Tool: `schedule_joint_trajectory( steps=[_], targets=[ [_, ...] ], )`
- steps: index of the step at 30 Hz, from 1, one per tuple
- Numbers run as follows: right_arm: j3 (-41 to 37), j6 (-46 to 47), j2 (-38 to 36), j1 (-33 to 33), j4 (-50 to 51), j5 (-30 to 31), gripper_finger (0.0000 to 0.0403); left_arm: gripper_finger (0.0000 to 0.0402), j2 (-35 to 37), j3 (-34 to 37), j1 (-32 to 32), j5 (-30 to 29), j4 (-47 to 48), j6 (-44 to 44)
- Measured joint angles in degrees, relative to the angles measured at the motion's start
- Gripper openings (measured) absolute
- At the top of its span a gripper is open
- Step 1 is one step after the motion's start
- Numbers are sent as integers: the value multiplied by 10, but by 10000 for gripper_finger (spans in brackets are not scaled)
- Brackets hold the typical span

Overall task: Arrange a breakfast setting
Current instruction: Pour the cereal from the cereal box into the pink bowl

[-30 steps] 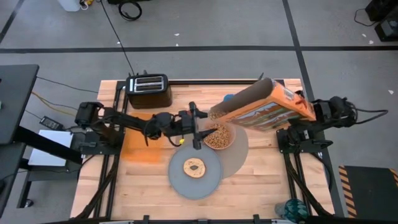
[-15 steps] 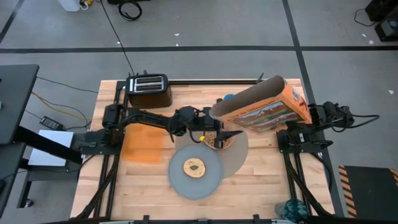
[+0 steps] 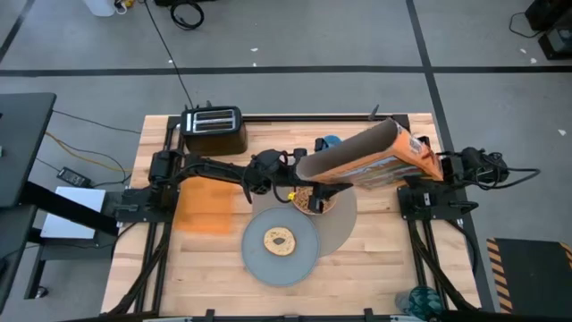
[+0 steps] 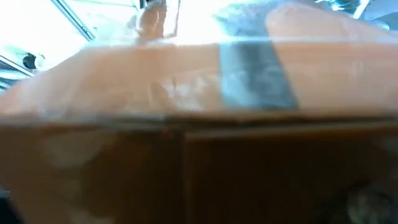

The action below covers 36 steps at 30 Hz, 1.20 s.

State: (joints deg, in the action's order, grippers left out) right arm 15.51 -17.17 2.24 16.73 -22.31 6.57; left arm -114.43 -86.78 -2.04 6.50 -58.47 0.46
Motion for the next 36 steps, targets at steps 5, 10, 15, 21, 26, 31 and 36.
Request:
schedule_joint_trajectory(
  steps=[5,10,15,21,26,31,36],
  targets=[
    [0,5,-1,0,29,13,246,138,6,0,0,0,23,-11],
    [0,33,0,0,39,30,314,49,31,0,3,1,89,-5],
    [22,32,0,0,106,31,377,35,86,-1,3,3,223,16],
    [51,33,0,0,152,30,394,46,171,1,3,-3,407,37],
    [60,25,0,0,156,30,388,40,244,1,2,2,564,45],
    [60,20,0,0,155,32,389,33,307,2,-7,23,748,16],
    [60,9,7,0,157,83,388,39,355,1,-39,37,899,15]
  ],
)
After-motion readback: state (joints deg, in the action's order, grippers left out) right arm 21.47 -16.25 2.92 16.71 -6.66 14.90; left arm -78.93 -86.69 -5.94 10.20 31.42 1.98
